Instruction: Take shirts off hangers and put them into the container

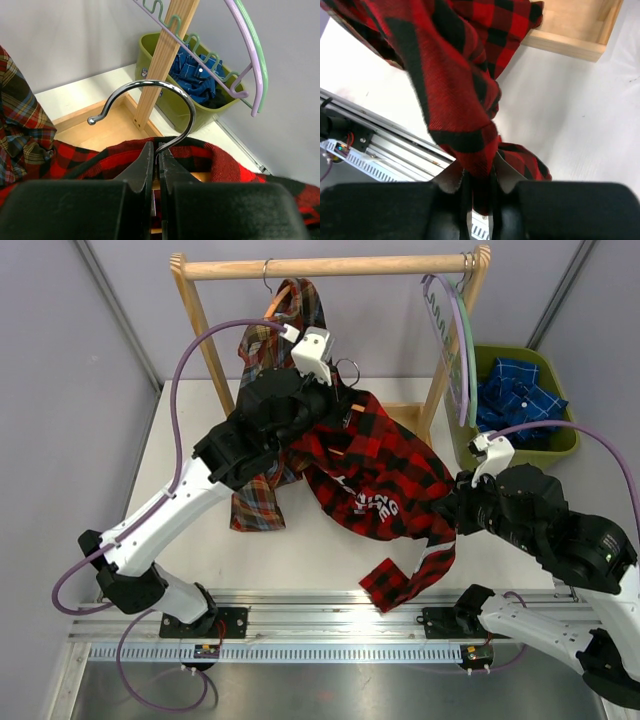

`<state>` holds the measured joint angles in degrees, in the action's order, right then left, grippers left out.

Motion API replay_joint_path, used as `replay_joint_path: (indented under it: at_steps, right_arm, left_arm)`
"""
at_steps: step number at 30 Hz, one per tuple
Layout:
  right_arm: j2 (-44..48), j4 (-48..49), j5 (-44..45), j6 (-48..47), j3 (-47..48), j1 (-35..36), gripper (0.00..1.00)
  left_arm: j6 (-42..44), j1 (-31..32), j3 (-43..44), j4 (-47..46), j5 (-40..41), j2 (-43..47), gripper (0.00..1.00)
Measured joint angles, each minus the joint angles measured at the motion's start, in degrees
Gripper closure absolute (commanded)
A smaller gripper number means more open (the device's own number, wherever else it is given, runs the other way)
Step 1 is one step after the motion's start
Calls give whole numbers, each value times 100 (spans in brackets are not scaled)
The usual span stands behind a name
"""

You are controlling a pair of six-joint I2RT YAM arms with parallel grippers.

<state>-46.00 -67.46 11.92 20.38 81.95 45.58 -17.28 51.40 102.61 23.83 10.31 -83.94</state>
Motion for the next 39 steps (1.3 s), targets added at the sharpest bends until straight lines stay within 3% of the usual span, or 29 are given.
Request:
replay_joint_path:
  at_steps: [7, 12, 16, 17, 21, 31, 32, 33, 34, 39]
  right_arm:
    - [166, -17, -66, -50, -20, 9, 100]
    - [321, -90, -94, 33, 15, 9, 100]
    - [389, -142, -81, 153, 79, 7, 94]
    - [393, -136, -68, 190, 107, 7, 99]
    - [413, -63, 7, 280, 186, 7, 100]
    - [415, 59, 39, 297, 192, 7, 100]
    - [411, 70, 42, 297, 192, 7, 97]
    - [409, 83, 44, 297, 195, 7, 84]
    - [409, 94, 48, 297, 197, 7, 51]
    - [621, -280, 9, 334, 236, 7, 37]
  left_arm:
    - [46, 35, 2, -39, 59, -48, 100]
    - [9, 13, 153, -157, 22, -365, 100]
    - [-31, -68, 667, -74, -181, -852, 100]
    - [-33, -92, 855, -37, -236, -984, 100]
    - [-33, -201, 1460, 146, -581, -1333, 100]
    - [-221, -415, 1346, 267, -1086, -1189, 100]
    - [-214, -422, 1335, 275, -1084, -1165, 100]
    - [-203, -424, 1335, 271, -1086, -1145, 100]
    - [-197, -426, 1335, 271, -1084, -1132, 100]
    - [59, -813, 1150, 129, -546, -955, 100]
